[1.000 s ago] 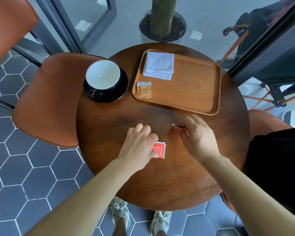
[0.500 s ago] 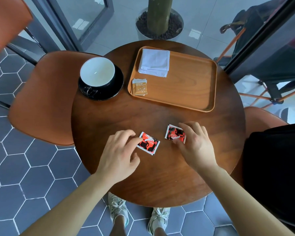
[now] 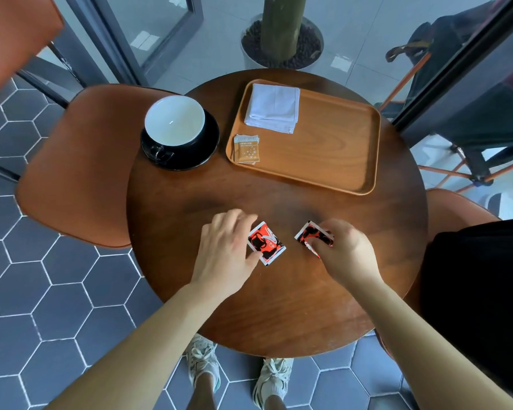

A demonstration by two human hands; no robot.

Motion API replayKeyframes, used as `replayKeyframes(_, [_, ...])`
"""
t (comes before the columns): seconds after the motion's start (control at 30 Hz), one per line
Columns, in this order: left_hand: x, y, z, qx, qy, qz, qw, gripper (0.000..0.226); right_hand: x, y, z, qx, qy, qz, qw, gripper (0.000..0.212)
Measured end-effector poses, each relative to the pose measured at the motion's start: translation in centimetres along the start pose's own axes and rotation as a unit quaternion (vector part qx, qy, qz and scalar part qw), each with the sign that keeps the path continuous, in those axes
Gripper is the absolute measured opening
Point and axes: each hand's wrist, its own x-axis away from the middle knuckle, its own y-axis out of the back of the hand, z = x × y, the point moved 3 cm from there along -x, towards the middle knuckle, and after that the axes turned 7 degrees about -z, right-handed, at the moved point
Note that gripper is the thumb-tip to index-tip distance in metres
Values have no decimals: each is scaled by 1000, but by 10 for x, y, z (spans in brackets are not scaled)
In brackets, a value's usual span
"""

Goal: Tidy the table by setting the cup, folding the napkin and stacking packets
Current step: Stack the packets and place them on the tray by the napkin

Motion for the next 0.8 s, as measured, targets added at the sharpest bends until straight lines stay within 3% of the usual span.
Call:
replayKeyframes(0.1, [-7,1,-10,-19,-134,60,989,70,6,1,-5,-75,-45,-8,996,20])
replayKeyframes(0.2, [-13,5,-15,-73,-187,68,977,44,12,3,-6,-138,-66,8,988,43])
replayKeyframes(0.33, [-6,11,-14,-126,-43,18,991,34,19,2,-9,-245,-124,19,961,33])
replayKeyframes(0.5, [14,8,-3,-8,86,-36,996,29,24,-2,-12,-322,-185,-11,928,17])
replayKeyframes(0.8, [27,8,22,122,72,-20,990,25,29,-15,9,-379,-168,-5,910,16])
